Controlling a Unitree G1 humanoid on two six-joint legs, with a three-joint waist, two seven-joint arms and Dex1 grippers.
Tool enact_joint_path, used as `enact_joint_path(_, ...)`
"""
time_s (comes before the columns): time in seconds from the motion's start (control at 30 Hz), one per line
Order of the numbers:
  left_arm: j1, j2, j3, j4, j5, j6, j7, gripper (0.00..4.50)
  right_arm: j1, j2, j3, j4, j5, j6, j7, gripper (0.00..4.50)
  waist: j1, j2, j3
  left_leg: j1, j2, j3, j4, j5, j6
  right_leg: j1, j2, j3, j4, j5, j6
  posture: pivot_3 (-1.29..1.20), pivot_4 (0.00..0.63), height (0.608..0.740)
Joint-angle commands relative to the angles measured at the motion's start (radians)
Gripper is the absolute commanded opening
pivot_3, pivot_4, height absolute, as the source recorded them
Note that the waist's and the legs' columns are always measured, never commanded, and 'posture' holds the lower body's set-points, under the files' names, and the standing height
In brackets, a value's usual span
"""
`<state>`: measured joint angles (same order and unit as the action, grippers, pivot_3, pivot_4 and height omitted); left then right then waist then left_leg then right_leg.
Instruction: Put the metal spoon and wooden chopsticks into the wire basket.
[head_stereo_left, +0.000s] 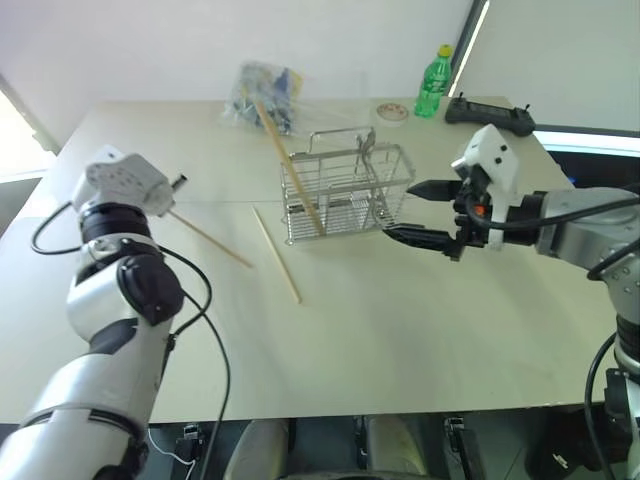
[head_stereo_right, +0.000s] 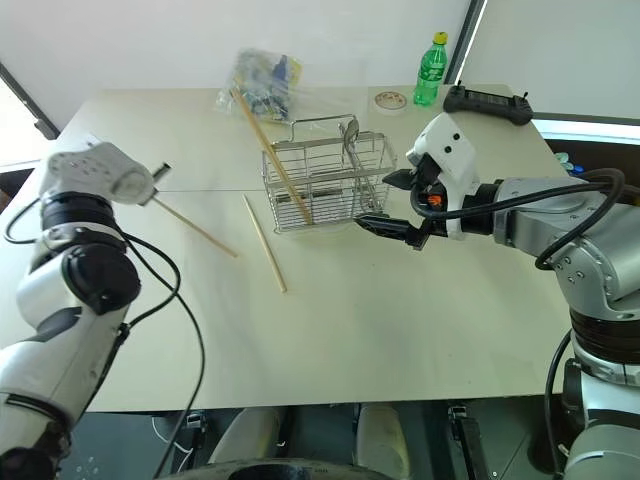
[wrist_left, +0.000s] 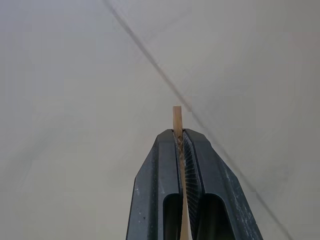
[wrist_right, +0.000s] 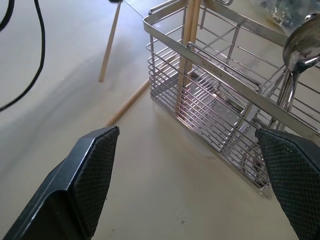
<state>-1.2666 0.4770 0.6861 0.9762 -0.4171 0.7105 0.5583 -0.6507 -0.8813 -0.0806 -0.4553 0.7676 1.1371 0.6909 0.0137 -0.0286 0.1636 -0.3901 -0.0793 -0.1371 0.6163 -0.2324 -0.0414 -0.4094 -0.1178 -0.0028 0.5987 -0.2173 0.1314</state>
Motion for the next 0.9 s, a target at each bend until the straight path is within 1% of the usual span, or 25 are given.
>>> enact_joint_path(0.03, -0.082, 0.060, -0.070, -0.034, 0.008, -0.169, -0.253, 0.06, -0.001, -0.001, -0.020, -0.013, 0.006, 0.003, -0.008, 4.50, 0.000, 0.000, 0.000, 0.000, 0.000, 0.000, 0.000, 0.000, 0.000, 0.000, 0.000, 0.000, 0.000, 0.000, 0.000, 0.00, 0.150, 0.713)
enact_joint_path(0.1, -0.115, 0.066, -0.075, -0.073, -0.032, -0.248, -0.417, 0.06, 0.002, -0.001, -0.030, -0.014, 0.014, 0.012, -0.010, 4.50, -0.001, 0.000, 0.000, 0.000, 0.000, 0.000, 0.000, 0.000, 0.000, 0.000, 0.000, 0.000, 0.000, 0.000, 0.000, 0.00, 0.150, 0.713)
enact_joint_path(0.13, -0.126, 0.061, -0.092, -0.124, -0.057, -0.270, -0.529, 0.06, 0.003, 0.000, -0.033, -0.016, 0.017, 0.017, -0.013, 4.50, -0.001, 0.000, 0.000, 0.000, 0.000, 0.000, 0.000, 0.000, 0.000, 0.000, 0.000, 0.000, -0.001, 0.000, 0.000, 0.00, 0.150, 0.713)
enact_joint_path(0.17, -0.128, 0.052, -0.105, -0.187, -0.084, -0.279, -0.621, 0.06, 0.006, 0.001, -0.037, -0.018, 0.021, 0.022, -0.016, 4.50, -0.001, 0.000, 0.000, 0.000, 0.000, 0.000, 0.000, 0.000, 0.000, 0.000, 0.000, 0.000, -0.001, 0.000, 0.000, 0.00, 0.150, 0.713)
enact_joint_path(0.23, -0.121, 0.035, -0.113, -0.330, -0.158, -0.252, -0.734, 0.06, 0.018, 0.011, -0.046, -0.028, 0.029, 0.034, -0.032, 4.50, -0.003, 0.000, 0.000, 0.000, 0.001, 0.000, 0.000, 0.000, 0.000, 0.000, 0.000, 0.000, -0.001, 0.000, 0.000, 0.00, 0.150, 0.713)
enact_joint_path(0.33, -0.097, 0.022, -0.129, -0.503, -0.236, -0.181, -0.793, 0.06, 0.045, 0.022, -0.062, -0.050, 0.043, 0.049, -0.055, 4.50, -0.009, 0.000, 0.000, -0.001, 0.003, 0.000, 0.000, 0.000, 0.000, 0.000, -0.001, 0.000, -0.001, 0.000, 0.000, 0.00, 0.150, 0.713)
enact_joint_path(0.43, -0.080, 0.002, -0.168, -0.632, -0.290, -0.116, -0.823, 0.06, 0.066, 0.025, -0.080, -0.067, 0.058, 0.060, -0.071, 4.50, -0.021, 0.000, 0.000, 0.000, 0.003, 0.000, 0.000, 0.000, 0.000, 0.000, 0.000, 0.000, -0.001, 0.000, 0.000, 0.00, 0.150, 0.713)
enact_joint_path(0.57, -0.054, -0.020, -0.238, -0.743, -0.305, -0.079, -0.870, 0.06, 0.083, 0.039, -0.101, -0.075, 0.072, 0.072, -0.099, 4.50, -0.024, 0.000, 0.000, 0.001, 0.002, 0.000, 0.001, 0.000, 0.001, 0.001, 0.000, 0.000, 0.000, 0.000, 0.000, 0.00, 0.150, 0.713)
enact_joint_path(0.63, -0.025, -0.024, -0.315, -0.795, -0.266, -0.103, -0.925, 0.06, 0.089, 0.046, -0.110, -0.082, 0.078, 0.077, -0.113, 4.50, -0.024, 0.001, -0.001, 0.001, 0.002, 0.000, 0.001, 0.000, 0.001, 0.001, 0.000, 0.000, 0.000, 0.000, 0.000, 0.00, 0.150, 0.713)
enact_joint_path(0.7, 0.022, -0.026, -0.426, -0.839, -0.181, -0.174, -0.990, 0.06, 0.095, 0.048, -0.121, -0.092, 0.087, 0.082, -0.128, 4.50, -0.024, 0.001, -0.001, 0.001, 0.002, 0.000, 0.001, 0.000, 0.001, 0.001, 0.000, 0.000, 0.000, 0.000, 0.000, 0.00, 0.150, 0.713)
enact_joint_path(0.73, 0.040, -0.038, -0.453, -0.849, -0.164, -0.194, -1.003, 0.06, 0.096, 0.050, -0.129, -0.096, 0.093, 0.087, -0.136, 4.50, -0.023, 0.001, -0.001, 0.001, 0.001, 0.000, 0.001, 0.000, 0.001, 0.001, 0.000, 0.000, 0.000, 0.000, -0.001, 0.00, 0.150, 0.713)
enact_joint_path(0.9, 0.079, -0.113, -0.498, -0.824, -0.135, -0.250, -1.019, 0.06, 0.105, 0.055, -0.167, -0.114, 0.127, 0.112, -0.179, 4.50, -0.021, 0.001, -0.001, 0.001, 0.002, 0.000, 0.001, 0.000, 0.001, 0.001, 0.000, 0.000, -0.001, 0.001, -0.001, 0.00, 0.150, 0.713)
